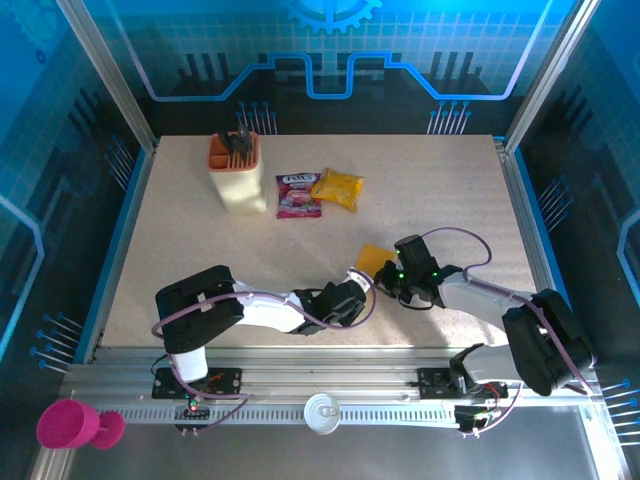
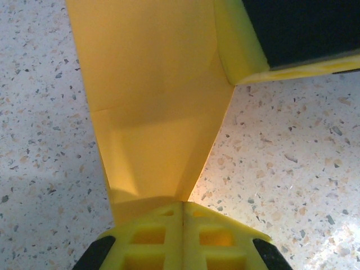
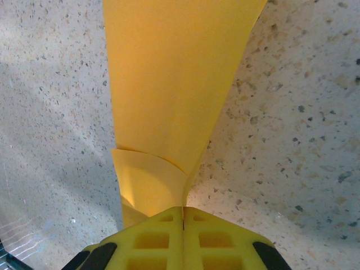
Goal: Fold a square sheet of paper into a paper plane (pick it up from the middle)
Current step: Fold the wing for the fifth time at the center of the table.
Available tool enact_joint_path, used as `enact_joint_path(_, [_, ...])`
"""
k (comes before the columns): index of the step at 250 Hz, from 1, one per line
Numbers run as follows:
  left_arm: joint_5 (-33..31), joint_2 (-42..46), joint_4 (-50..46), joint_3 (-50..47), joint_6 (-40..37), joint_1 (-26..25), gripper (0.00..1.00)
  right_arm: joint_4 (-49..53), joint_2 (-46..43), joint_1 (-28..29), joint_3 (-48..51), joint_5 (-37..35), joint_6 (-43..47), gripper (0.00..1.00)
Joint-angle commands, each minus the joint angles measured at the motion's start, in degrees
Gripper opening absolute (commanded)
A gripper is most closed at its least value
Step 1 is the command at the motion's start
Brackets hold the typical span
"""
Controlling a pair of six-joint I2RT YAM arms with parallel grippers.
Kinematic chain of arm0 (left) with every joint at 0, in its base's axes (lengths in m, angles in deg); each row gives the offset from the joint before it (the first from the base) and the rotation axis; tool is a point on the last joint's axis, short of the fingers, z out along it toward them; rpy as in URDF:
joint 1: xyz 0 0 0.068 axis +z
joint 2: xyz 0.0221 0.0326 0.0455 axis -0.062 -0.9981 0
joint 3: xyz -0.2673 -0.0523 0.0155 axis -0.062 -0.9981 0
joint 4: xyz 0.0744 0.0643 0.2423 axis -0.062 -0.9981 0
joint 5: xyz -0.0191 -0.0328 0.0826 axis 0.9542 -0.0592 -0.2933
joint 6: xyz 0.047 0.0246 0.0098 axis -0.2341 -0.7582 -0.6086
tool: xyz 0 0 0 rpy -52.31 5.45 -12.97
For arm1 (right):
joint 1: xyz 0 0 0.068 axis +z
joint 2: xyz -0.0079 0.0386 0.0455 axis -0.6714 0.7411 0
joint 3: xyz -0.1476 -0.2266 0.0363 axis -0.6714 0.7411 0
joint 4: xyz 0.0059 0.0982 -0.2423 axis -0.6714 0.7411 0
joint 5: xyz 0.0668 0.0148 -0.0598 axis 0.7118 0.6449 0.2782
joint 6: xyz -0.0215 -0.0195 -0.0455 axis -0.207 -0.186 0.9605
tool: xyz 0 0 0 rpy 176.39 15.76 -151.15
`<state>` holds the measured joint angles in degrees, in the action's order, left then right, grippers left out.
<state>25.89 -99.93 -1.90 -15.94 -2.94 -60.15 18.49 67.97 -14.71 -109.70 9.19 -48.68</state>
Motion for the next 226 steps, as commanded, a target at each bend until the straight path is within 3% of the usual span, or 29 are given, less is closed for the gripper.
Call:
enact_joint_path(1, [2.7, -0.4, 1.8, -0.8, -1.4, -0.4, 0.0, 0.2, 0.3, 0.6, -1.0, 0.7, -0.1, 0.08])
enact_joint_path(35, [5.5, 0.7, 2.3, -1.3, -0.6, 0.3, 0.0, 2.0, -1.4, -0.4, -2.1, 2.2, 2.1, 0.26])
enact_joint_path(110, [13.4, 3.3, 5.1, -3.8, 4.8, 3.7, 0.0, 12.7, -7.5, -6.2, -7.7, 4.1, 12.0, 0.31])
enact_joint_path(157, [16.2, 3.3, 5.7, -4.0, 5.7, 4.6, 0.0, 13.6, 0.6, -8.9, -14.1, 14.1, 21.6, 0.28])
enact_joint_path(226, [18.5, 3.1, 7.1, -4.4, 6.9, 5.6, 0.0, 16.8, 14.4, -7.4, -23.2, 23.0, 31.8, 0.12])
